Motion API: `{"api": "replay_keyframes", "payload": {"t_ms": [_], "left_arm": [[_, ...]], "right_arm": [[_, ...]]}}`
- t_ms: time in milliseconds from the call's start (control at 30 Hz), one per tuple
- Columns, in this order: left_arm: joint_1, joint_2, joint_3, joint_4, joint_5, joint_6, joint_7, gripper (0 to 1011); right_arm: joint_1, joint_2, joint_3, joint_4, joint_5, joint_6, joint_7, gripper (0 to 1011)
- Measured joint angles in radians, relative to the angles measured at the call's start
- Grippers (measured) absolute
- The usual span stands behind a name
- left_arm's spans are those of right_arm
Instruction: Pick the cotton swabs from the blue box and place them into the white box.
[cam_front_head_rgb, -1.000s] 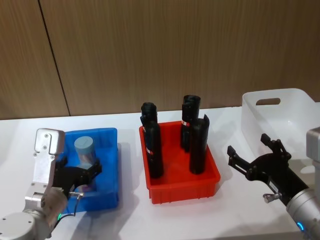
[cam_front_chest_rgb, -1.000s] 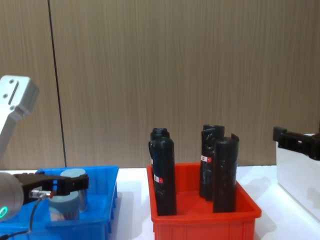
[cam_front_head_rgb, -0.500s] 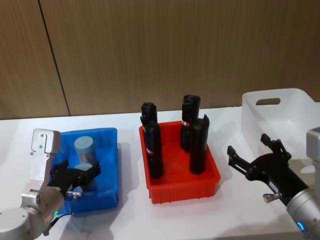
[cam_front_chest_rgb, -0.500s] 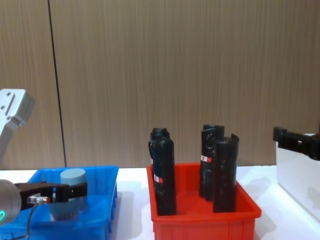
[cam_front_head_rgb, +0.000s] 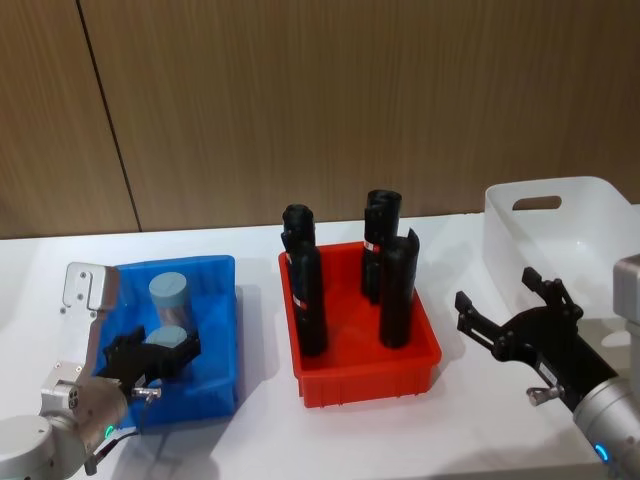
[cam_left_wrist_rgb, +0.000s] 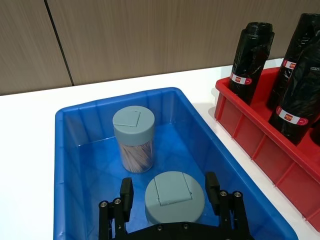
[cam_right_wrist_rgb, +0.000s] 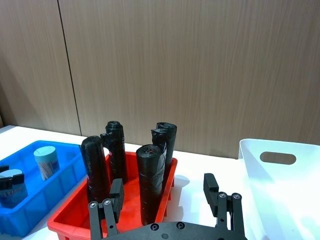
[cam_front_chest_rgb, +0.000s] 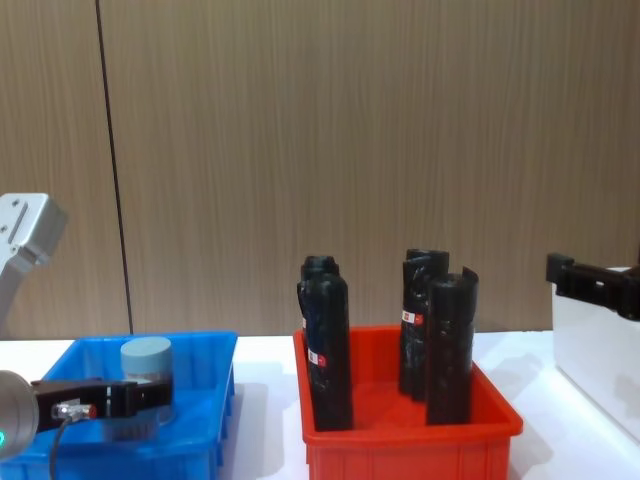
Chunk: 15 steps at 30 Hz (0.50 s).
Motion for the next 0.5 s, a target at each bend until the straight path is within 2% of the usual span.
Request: {"api": "replay_keyframes", "payload": {"t_ms": [333, 500], "left_arm": [[0.006, 0.006, -0.003, -0.016, 0.017, 0.009, -0.011, 670], [0.011, 0.011, -0.003, -0.046, 0.045, 0.01, -0.013, 669]], "right_arm": [[0.0, 0.0, 0.0, 0.0, 0.0, 0.0, 0.0, 1001], [0.0, 0.0, 0.0, 0.0, 0.0, 0.0, 0.0, 1001]]}}
